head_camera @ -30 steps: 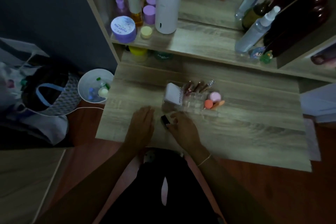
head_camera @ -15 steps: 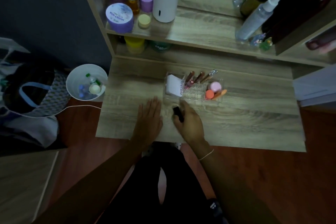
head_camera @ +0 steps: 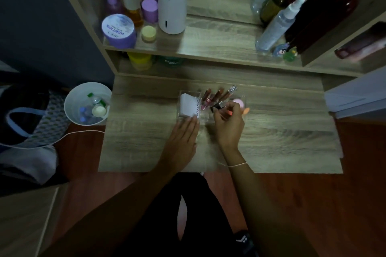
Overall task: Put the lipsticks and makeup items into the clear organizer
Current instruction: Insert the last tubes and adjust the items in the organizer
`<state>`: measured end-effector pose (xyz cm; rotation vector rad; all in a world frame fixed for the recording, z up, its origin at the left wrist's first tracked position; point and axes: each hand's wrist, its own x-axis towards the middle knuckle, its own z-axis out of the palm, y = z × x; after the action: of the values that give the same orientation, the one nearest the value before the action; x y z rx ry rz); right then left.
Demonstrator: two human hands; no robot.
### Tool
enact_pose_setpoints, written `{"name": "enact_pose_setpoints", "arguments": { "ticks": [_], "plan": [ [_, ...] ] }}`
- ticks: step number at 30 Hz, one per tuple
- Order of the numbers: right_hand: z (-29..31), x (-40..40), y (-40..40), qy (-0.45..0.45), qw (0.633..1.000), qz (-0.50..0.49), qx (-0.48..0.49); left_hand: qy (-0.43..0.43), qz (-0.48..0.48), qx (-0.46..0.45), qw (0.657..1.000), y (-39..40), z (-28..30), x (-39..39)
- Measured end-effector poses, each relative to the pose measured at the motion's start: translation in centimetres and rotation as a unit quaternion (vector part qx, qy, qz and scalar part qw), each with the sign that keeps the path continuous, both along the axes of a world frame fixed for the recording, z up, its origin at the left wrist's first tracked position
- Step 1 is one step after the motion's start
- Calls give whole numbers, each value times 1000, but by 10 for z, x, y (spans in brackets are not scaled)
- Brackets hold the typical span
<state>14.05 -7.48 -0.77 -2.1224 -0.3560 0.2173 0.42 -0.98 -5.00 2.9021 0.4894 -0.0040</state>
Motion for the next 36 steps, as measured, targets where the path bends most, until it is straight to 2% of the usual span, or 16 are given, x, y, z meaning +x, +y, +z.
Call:
{"name": "enact_pose_setpoints", "arguments": {
  "ticks": [10, 18, 23, 30, 36],
  "plan": [
    [-10, 3, 10, -30, 999, 1, -45, 9, -24, -23, 999, 2, -9, -3],
    [-8, 2, 21, -18, 997, -54, -47, 6, -26, -29, 999, 1, -13, -1],
    [-11, -4, 22, -11, 994, -63, -88, -14, -18, -43, 999, -2, -10, 0],
    [-12, 0, 20, 9, 989, -42, -139, -21, -13, -54, 998, -2, -8, 0],
    [-10, 5, 18, 7, 991, -6, -136, -20, -14, -49, 998, -5, -6, 0]
  ]
}}
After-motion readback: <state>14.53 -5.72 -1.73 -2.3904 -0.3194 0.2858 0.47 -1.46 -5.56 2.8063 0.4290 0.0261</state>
